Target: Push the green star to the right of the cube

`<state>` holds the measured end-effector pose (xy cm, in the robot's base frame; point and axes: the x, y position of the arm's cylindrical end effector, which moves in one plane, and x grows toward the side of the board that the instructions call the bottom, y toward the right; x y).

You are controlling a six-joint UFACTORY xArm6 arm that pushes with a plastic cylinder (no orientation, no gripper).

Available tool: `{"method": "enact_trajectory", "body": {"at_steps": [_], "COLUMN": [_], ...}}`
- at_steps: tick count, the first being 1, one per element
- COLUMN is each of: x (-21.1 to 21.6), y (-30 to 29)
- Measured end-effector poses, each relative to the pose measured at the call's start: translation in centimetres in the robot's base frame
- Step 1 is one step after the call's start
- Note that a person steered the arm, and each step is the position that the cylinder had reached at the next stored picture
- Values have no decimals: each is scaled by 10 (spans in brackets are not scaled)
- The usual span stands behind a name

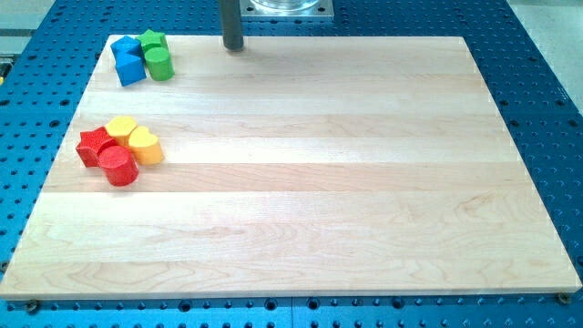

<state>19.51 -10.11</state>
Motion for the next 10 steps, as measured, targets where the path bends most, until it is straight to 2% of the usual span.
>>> {"method": "enact_trajectory", "body": {"at_steps": [4,7,10], "x": [-2,-4,-4], "y": [-21,-96,-112]}}
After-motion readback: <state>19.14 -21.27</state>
